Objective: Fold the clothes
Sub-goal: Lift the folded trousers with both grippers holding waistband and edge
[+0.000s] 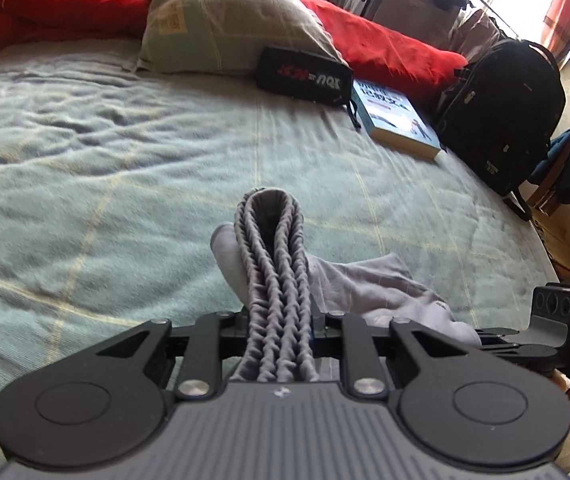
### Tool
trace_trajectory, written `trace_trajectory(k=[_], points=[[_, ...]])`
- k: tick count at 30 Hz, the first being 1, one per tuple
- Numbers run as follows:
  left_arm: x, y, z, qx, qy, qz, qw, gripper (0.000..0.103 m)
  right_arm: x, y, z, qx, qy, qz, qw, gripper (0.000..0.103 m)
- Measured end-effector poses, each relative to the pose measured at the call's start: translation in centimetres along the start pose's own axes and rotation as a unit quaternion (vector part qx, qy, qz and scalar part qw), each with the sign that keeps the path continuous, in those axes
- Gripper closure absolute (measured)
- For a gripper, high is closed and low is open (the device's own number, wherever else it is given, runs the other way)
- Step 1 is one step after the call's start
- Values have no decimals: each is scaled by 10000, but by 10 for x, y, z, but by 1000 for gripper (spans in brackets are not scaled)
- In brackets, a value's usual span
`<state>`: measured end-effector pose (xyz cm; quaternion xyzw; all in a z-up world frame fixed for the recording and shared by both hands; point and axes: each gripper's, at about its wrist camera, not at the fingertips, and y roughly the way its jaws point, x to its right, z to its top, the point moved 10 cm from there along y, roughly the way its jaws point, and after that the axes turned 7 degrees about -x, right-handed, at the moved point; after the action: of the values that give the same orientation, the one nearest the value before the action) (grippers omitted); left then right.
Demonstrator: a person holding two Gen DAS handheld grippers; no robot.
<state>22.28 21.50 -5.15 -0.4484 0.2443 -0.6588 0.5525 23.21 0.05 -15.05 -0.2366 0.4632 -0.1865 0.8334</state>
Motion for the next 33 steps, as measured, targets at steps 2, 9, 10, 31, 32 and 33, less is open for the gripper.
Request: trace_trajectory(k=[2,9,10,31,32,33], points=[[-3,-6,4,60,5,53,10000,84,-7,3,3,0,-87,12,10000,88],[-27,-27,16,166,-74,347,9992,84,-39,26,18,-64,-429,126,9990,88],[-32,-29,17,158,-103,400,9990,84,-43,31,20,-91,-456,142,9988,88],[-154,-88,28,440,-820,1078,9898,84,-142,126,88,-354,-1269,235,9910,88],[-162,-92,29,468,-873,1108,9889,84,-146,133,92,-371,-1291,235,9907,88],[-169,-95,30,495,-926,1138,9879,84,-150,141,96,-383,-1313,241,9903,88]])
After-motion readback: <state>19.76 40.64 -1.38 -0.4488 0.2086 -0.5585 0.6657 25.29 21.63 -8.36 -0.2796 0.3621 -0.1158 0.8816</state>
